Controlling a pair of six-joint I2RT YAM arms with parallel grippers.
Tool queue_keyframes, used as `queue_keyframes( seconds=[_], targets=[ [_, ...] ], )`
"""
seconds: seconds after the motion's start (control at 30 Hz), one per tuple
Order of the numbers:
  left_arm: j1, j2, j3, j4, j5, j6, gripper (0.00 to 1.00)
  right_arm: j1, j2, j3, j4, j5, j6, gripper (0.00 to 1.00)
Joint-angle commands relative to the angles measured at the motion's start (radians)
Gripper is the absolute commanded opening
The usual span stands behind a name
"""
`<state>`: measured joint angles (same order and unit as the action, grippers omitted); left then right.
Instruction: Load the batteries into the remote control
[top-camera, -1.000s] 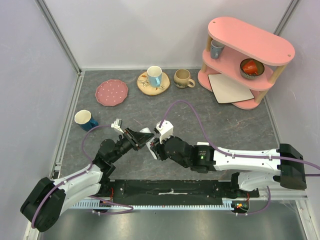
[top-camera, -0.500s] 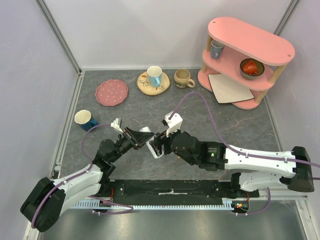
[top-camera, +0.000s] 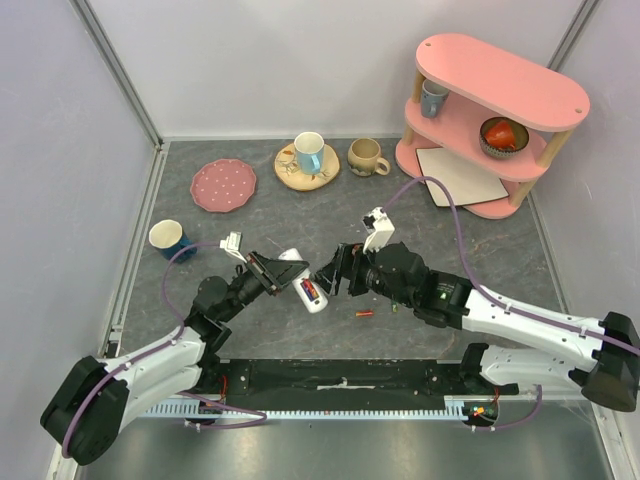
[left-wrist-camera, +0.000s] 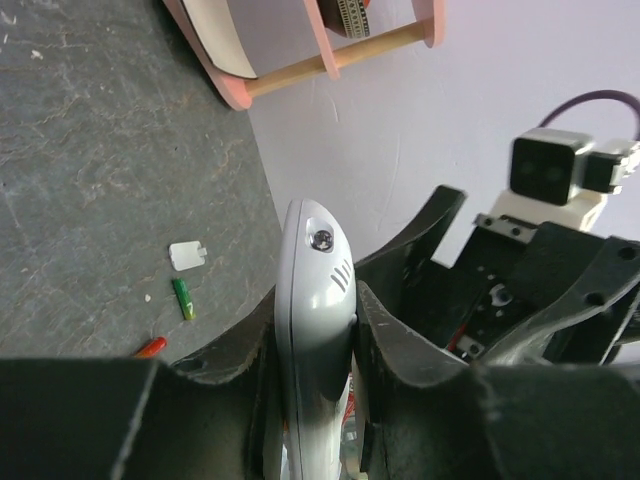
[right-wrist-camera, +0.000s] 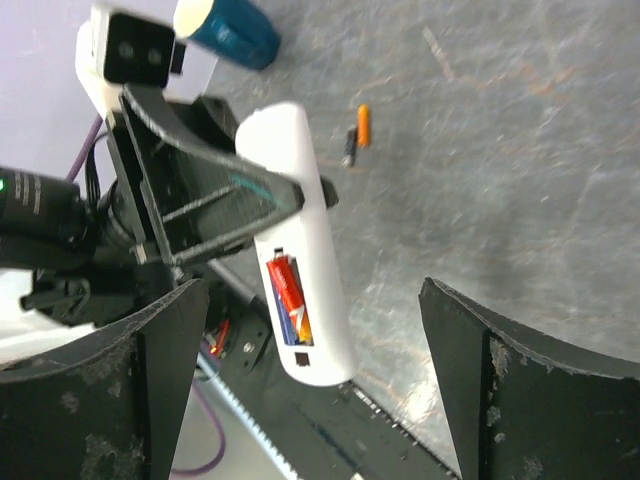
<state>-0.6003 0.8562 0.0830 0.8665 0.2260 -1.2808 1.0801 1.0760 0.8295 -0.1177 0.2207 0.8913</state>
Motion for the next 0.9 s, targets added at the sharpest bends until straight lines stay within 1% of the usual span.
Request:
queue_keyframes(
  seconds=[0.0,0.1,0.13,0.53,0.87],
  targets=[
    [0.004,-0.005,0.052,0.054,-0.007,0.063,0.02,-0.032,-0.021,-0.078,0.171,-0.182,0.145,0.95],
    [0.004,-0.005,0.058,0.057,-0.001,0.066,0.02,-0.054,-0.014,-0.122,0.256,-0.218,0.219,0.97],
    [0.004,-0.002,0.058,0.057,0.001,0.067,0.02,-0.06,-0.011,-0.131,0.285,-0.253,0.244,0.98],
    [0.004,-0.009,0.055,0.06,-0.005,0.069,0.02,-0.085,0.05,-0.204,0.409,-0.28,0.374,0.98],
    [0.004,-0.022,0.05,0.089,-0.02,0.078,0.02,-0.095,0.096,-0.188,0.386,-0.287,0.388,0.97]
  ],
)
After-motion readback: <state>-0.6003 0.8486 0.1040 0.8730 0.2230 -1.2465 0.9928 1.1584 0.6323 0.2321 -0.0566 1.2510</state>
